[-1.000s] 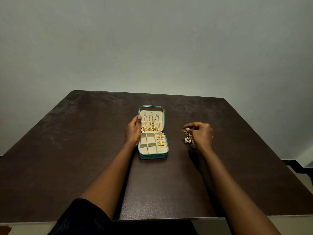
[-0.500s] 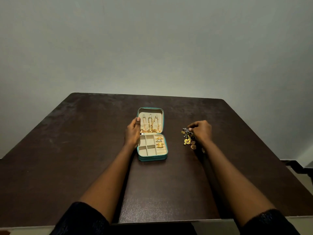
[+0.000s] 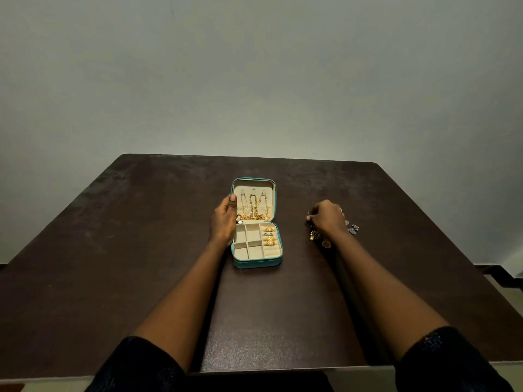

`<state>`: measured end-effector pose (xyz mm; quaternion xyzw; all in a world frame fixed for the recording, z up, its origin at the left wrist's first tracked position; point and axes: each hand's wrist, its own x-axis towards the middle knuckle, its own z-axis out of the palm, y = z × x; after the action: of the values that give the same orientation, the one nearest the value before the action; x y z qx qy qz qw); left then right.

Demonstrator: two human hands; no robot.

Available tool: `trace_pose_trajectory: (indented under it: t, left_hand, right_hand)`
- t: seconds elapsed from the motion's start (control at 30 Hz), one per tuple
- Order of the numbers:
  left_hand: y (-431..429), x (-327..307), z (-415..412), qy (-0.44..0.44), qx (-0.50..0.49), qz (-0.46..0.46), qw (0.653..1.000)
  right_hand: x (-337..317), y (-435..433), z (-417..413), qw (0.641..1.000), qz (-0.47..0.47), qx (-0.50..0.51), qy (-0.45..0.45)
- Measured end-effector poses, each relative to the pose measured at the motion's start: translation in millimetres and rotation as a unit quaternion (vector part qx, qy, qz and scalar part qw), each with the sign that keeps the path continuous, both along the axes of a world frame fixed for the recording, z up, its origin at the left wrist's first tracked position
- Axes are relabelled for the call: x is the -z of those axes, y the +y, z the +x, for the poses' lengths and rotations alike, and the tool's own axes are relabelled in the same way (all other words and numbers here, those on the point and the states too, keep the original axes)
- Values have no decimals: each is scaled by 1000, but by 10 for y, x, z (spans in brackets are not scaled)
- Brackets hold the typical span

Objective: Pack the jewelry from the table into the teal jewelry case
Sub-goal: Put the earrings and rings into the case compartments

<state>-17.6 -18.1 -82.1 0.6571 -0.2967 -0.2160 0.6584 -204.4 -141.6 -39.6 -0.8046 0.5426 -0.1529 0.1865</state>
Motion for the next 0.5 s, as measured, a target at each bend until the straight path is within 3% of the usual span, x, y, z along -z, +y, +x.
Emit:
trace_pose_trajectory:
  t: [0.07, 0.3, 0.5]
  left_hand:
    - [-5, -3, -1, -6, 0, 3, 1000]
    - [13, -16, -5, -9, 1, 6, 1000]
    - [17, -27, -12, -12, 0, 2, 1000]
  right_hand:
    - [-5, -1, -4, 1000, 2, 1, -18]
    - [-119, 95, -57, 966, 83, -49, -239]
    - [-218, 283, -70, 845, 276, -91, -448]
